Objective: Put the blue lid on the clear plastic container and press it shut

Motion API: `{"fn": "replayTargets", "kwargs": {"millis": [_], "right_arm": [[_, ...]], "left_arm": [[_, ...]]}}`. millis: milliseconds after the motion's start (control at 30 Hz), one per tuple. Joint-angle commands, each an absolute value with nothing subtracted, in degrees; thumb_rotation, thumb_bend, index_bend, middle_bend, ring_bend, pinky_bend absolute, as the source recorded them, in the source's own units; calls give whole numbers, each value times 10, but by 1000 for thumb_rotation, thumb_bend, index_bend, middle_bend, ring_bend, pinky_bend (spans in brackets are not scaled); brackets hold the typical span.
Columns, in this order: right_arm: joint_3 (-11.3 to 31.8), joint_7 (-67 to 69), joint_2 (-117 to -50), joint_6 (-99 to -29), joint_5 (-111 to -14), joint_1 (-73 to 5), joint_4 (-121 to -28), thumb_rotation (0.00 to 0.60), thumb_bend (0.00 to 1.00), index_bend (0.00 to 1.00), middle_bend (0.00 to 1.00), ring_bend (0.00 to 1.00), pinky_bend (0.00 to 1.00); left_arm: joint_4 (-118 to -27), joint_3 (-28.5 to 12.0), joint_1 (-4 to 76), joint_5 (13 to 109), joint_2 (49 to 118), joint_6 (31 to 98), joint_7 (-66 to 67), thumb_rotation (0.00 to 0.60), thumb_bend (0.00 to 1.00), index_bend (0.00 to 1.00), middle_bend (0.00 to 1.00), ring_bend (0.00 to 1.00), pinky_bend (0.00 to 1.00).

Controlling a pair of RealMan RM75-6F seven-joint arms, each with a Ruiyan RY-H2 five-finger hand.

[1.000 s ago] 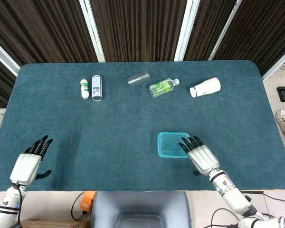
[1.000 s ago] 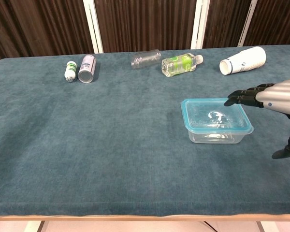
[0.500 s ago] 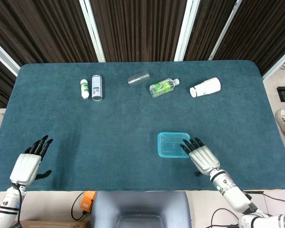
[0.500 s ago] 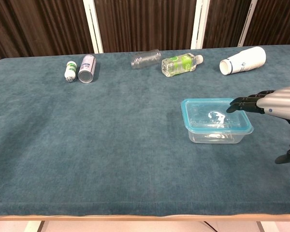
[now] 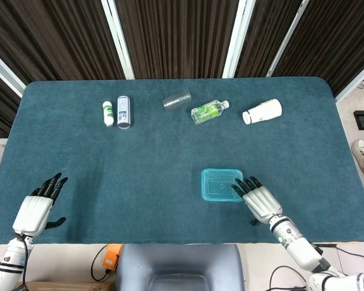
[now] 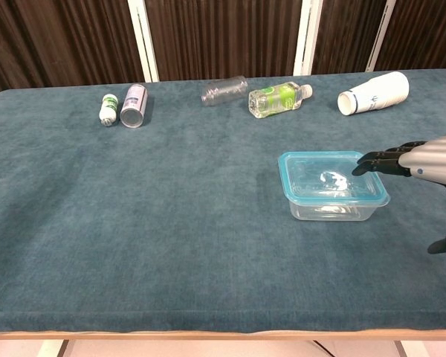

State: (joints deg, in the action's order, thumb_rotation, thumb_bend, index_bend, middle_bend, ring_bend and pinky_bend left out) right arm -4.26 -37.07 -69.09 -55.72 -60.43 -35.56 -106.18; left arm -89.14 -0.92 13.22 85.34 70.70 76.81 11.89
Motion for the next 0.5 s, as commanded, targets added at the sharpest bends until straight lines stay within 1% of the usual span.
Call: {"fn": "replayTargets", "kwargs": {"millis": [33,500], "right_arm": [[-43,-369,-690,-557,-604,-355,-1061,600,236,0,0,0,149],[-46,-362,-688,-552,-604,-353,-1054,600,235,0,0,0,149]], "left_arm": [[-891,-9,132,853,707,768,119,600,422,90,13,119,337],[-892,-9,132,854,706,768,119,600,424,91,14,119,337]]}}
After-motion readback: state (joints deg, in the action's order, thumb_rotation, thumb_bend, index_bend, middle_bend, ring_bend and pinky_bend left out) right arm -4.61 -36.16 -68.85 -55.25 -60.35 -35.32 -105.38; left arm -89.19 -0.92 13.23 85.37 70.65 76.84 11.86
